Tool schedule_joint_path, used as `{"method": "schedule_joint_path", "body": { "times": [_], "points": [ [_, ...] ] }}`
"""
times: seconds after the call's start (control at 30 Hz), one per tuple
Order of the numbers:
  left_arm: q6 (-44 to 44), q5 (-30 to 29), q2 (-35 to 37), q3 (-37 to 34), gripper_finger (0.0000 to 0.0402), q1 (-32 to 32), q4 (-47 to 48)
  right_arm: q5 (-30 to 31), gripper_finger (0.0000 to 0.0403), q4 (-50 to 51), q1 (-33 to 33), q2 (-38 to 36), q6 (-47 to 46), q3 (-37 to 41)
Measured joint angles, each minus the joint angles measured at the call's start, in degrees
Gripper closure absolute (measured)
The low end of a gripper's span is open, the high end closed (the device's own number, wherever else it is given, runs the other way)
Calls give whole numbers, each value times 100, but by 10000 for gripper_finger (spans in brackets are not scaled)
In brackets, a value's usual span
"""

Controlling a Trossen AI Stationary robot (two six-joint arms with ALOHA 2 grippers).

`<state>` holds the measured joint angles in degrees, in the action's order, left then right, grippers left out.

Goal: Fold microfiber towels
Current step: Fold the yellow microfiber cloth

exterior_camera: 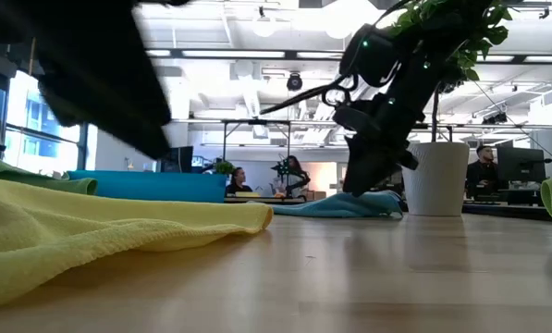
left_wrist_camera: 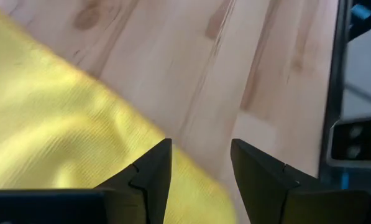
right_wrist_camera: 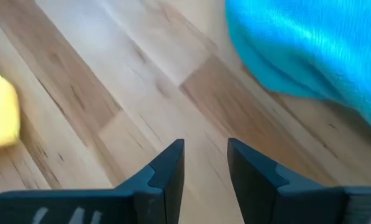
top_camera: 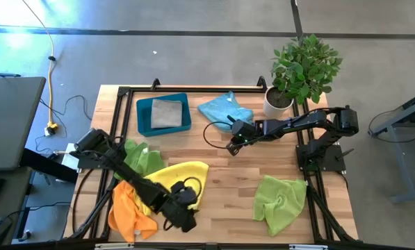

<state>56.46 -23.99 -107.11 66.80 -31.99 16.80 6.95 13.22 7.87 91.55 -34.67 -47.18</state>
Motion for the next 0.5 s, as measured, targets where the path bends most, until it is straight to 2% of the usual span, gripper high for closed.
{"method": "schedule_joint_path", "body": {
  "times": [0.27,0.5],
  "points": [
    [335,-285,-142,0,245,-409,443,110,288,-574,-8,0,-903,0],
    [337,-164,-562,0,245,-479,357,106,288,-817,-10,0,-1051,0]
  ]
}}
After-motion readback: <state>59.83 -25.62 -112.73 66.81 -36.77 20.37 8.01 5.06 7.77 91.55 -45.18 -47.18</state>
